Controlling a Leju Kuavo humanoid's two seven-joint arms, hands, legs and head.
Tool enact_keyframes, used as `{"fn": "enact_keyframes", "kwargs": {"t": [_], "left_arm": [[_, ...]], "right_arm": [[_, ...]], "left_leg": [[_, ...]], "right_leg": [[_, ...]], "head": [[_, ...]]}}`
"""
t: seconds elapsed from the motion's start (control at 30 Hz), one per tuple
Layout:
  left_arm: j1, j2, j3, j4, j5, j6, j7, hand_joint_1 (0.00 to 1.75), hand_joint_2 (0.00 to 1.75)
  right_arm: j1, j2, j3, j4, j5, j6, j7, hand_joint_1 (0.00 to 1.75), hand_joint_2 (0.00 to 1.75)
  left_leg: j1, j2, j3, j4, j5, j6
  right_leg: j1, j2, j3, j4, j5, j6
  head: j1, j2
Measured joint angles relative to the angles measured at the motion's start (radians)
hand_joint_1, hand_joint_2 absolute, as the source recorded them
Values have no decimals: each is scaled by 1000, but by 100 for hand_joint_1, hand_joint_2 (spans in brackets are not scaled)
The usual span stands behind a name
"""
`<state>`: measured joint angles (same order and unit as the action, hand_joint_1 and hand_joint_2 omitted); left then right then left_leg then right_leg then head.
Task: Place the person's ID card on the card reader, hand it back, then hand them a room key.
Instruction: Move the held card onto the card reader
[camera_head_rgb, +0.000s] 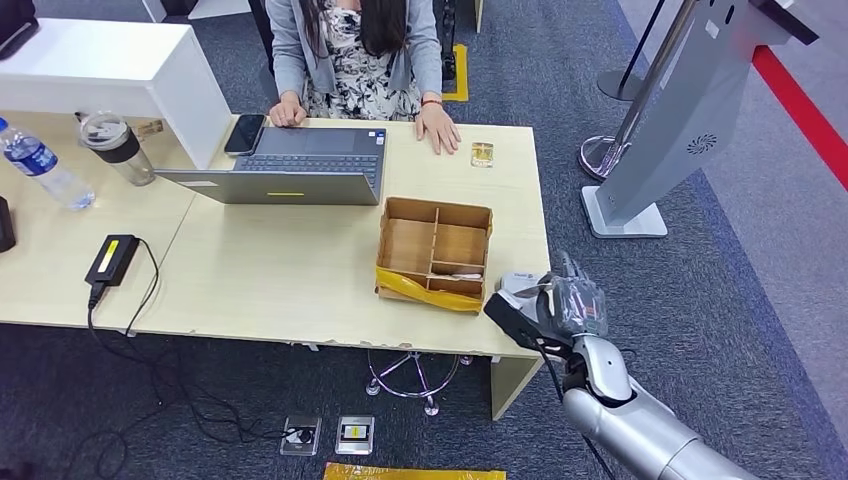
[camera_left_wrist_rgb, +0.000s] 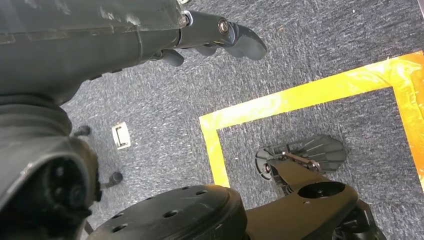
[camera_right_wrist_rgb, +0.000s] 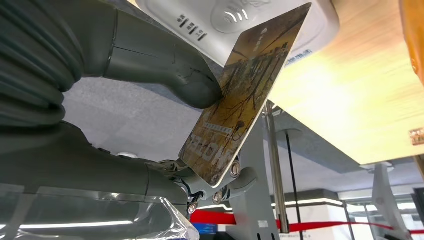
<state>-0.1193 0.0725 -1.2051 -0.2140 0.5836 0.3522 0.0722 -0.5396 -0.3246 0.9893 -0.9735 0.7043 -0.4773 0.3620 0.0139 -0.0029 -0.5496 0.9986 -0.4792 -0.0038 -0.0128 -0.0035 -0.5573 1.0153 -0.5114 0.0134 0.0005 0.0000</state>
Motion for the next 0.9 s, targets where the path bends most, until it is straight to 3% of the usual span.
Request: {"fn": "enact_keyframes", "kwargs": {"t": [0.9], "left_arm": [[0,0,0,0,-1,12,-11,0,0]], "right_arm": [[31,-78,1,-64,-12,39,86,175,175]], "left_leg": [[0,0,1,0,0,0]], "right_leg": [[0,0,1,0,0,0]], "head": [[0,0]]}}
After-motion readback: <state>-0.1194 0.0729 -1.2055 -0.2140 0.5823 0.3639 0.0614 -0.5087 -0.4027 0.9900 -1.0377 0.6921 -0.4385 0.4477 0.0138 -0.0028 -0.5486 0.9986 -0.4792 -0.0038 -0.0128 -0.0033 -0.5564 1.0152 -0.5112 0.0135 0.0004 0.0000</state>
